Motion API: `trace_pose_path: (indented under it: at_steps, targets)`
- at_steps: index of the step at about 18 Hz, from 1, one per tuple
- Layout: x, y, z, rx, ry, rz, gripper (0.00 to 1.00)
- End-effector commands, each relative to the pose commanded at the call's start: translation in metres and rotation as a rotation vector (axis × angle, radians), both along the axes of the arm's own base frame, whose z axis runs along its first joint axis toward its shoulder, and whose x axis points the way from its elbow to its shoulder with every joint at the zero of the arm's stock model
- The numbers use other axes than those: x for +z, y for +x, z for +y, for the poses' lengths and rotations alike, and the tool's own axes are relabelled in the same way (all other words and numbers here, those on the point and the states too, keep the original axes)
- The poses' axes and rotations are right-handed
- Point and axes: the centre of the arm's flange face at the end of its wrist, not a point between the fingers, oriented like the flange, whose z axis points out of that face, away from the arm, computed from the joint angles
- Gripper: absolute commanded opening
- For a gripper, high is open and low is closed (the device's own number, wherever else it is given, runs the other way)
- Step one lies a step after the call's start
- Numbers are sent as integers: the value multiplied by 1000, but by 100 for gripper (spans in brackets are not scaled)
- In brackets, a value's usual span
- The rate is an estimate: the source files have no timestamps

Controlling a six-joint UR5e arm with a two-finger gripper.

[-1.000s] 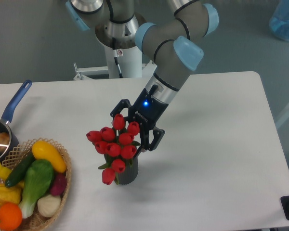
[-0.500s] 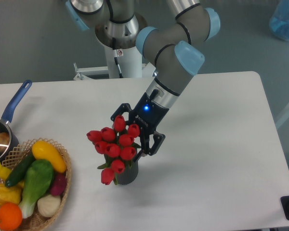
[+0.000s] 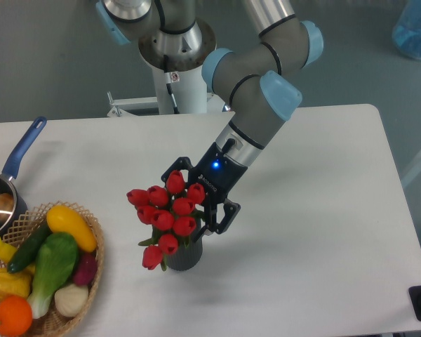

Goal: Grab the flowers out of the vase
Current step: 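Close the gripper on the bunch of tulip stems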

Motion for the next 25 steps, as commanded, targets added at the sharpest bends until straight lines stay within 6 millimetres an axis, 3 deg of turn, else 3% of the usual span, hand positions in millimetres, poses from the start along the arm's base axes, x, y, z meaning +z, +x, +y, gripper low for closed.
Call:
trace_pose_path:
  at_steps: [11,14,17,25]
  targets:
    - [-4,-2,-6,3,-3,4,66]
    - [-4,-3,-7,-5,4,16,65]
    - [-6,-2,-7,-11,5,18,58]
    - [-9,4,-22,-31,67,1,59]
